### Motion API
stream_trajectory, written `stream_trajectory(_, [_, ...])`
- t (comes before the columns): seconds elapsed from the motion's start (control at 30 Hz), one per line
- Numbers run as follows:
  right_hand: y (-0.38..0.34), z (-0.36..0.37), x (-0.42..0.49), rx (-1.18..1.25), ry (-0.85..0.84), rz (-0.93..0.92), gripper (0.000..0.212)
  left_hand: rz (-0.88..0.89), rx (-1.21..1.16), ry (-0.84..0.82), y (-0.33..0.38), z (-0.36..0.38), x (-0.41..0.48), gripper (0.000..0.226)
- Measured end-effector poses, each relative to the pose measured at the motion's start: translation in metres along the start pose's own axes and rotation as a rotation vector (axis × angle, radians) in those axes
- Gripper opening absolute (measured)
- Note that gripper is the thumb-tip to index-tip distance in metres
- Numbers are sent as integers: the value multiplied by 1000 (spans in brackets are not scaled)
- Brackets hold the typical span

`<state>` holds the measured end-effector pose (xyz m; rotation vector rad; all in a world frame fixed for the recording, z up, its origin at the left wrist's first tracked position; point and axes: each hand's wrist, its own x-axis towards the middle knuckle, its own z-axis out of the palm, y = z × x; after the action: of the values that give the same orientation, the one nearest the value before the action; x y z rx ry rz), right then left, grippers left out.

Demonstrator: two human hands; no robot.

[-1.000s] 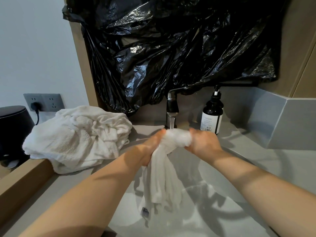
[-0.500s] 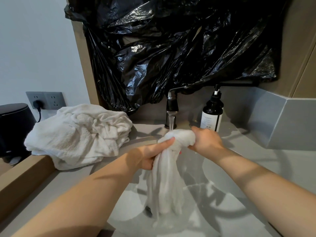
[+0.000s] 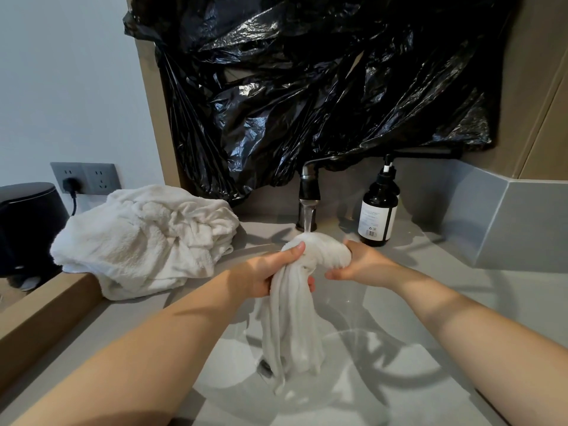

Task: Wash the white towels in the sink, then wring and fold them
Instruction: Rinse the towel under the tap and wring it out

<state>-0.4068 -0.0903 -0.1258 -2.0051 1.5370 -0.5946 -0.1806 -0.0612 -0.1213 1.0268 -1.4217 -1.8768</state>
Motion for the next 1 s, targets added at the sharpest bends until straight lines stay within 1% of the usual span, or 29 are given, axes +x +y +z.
stream_trajectory(0.03, [1, -2, 0, 42, -38, -1, 49, -18, 21, 7, 1, 0, 0, 57])
stream_trajectory(0.07, [0, -5, -2, 108, -78, 4, 48, -40, 36, 48, 2, -1, 0, 53])
stream_trajectory(0.1, [0, -7, -2, 233, -123, 17, 53, -58, 36, 108, 3, -2, -1, 49])
stream_trajectory(0.17, [1, -11, 0, 580, -212, 91, 60, -70, -33, 237, 6, -5, -1, 45])
stream_trajectory(0.2, [0, -12, 0, 718, -231, 147, 61, -67, -91, 292, 7, -6, 0, 44])
stream_trajectory(0.27, [1, -12, 3, 865, -197, 274, 66, -42, -196, 351, 8, -5, -1, 37])
stream_trajectory(0.33, [0, -8, 2, 858, -163, 421, 70, 3, -256, 346, 9, 0, -4, 32])
stream_trajectory(0.4, [1, -2, -4, 761, -210, 548, 77, 52, -301, 336, 8, 6, -7, 33])
stream_trajectory(0.47, [4, 6, -7, 718, -258, 585, 77, 106, -361, 371, 10, 12, -10, 41])
stream_trajectory(0.57, [2, 19, -10, 727, -279, 495, 75, 155, -468, 435, 10, 18, -12, 50])
stream_trajectory(0.63, [-7, 30, -13, 745, -365, 436, 76, 190, -532, 498, 10, 21, -13, 57])
stream_trajectory(0.7, [-20, 38, -17, 793, -415, 452, 69, 219, -555, 524, 10, 23, -12, 67])
stream_trajectory(0.73, [-26, 40, -19, 828, -423, 440, 66, 230, -561, 519, 10, 26, -12, 67])
stream_trajectory(0.77, [-29, 42, -18, 889, -466, 384, 68, 235, -566, 524, 12, 30, -13, 63])
stream_trajectory(0.83, [-32, 42, -20, 1044, -558, 279, 81, 260, -576, 535, 16, 33, -9, 49])
stream_trajectory(0.9, [-27, 38, -20, 1114, -638, 223, 89, 292, -544, 547, 21, 36, -5, 46])
stream_trajectory(1.0, [-17, 33, -15, 1158, -647, 103, 83, 295, -485, 576, 27, 33, 4, 35])
